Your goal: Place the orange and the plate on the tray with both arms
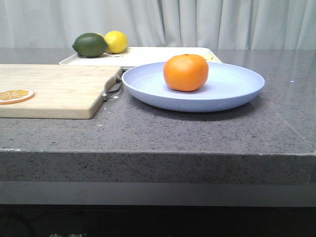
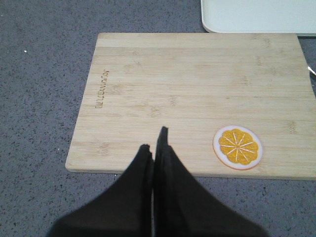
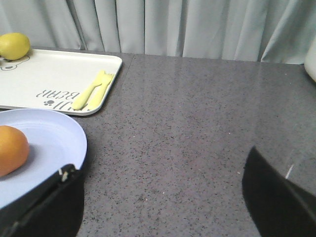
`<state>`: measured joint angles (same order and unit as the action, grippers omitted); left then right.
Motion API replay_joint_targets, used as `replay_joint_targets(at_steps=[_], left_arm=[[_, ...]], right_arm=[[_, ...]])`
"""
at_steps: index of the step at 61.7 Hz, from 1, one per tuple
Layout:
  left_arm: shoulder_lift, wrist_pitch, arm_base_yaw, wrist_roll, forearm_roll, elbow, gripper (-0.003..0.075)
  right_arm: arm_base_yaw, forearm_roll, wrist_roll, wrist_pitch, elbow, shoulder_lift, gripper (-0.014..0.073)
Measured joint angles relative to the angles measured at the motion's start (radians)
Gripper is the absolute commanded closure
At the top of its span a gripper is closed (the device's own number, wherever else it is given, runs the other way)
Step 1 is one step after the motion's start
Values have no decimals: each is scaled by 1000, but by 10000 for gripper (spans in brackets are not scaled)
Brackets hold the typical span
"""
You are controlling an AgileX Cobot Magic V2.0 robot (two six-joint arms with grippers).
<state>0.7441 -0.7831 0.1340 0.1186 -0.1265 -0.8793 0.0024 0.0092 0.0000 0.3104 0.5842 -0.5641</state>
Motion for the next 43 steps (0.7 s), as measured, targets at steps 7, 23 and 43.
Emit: replay_joint_targets(at_steps=[7,23,43], left_arm=[[-185,52,-1,1,-2,139,738],[-581,127,-2,1,6,366,738],[-748,159,-2,1,40,466,738]], right_arm=[[0,0,0,-9,0,-24,-59],[0,0,0,-10,0,-101,-59],[62,23,0,-41,29,-268,-59]])
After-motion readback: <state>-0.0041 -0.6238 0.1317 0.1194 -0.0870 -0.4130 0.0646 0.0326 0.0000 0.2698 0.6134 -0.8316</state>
